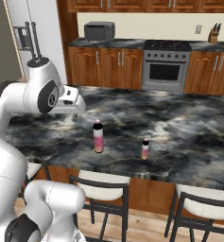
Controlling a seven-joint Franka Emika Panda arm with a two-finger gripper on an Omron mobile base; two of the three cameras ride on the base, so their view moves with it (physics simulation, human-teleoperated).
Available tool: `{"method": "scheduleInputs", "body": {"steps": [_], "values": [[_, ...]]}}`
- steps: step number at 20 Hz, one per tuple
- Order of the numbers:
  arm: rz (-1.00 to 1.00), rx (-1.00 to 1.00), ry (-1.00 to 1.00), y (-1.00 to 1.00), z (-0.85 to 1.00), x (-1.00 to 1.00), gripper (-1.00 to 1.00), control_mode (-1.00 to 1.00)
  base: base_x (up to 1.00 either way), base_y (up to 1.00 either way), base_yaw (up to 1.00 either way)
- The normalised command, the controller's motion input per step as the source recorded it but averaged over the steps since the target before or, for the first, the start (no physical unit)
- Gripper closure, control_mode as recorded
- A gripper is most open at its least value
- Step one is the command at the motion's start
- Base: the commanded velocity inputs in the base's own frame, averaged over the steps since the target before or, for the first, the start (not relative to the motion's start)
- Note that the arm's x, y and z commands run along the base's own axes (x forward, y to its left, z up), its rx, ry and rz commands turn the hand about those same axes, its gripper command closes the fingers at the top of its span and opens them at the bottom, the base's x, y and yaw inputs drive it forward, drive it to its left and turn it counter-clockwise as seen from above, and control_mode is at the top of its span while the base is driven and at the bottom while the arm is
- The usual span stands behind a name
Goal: Place the large bottle from the dining counter next to the other large bottle outside the sink, and place the small bottle from the dining counter next to the other small bottle inside the sink.
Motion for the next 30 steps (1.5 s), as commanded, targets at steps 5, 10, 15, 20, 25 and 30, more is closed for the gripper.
{"method": "scheduleInputs", "body": {"steps": [5,10,15,20,25,30], "values": [[0.00,-0.01,-0.11,0.00,-0.22,-0.14,-1.00,-1.00,0.00,0.00,0.00],[0.00,0.00,-0.06,-0.03,-0.24,-0.04,-1.00,-1.00,0.00,0.00,0.00],[-0.01,-0.05,-0.07,-0.12,-0.20,0.00,-1.00,-1.00,0.00,0.00,0.00],[-0.04,-0.09,-0.10,-0.21,-0.10,0.00,-1.00,-1.00,0.00,0.00,0.00],[-0.05,-0.04,-0.11,-0.20,-0.16,0.00,-1.00,-1.00,0.00,0.00,0.00],[-0.02,0.01,-0.09,-0.20,-0.22,0.00,-1.00,-1.00,0.00,0.00,0.00]]}}
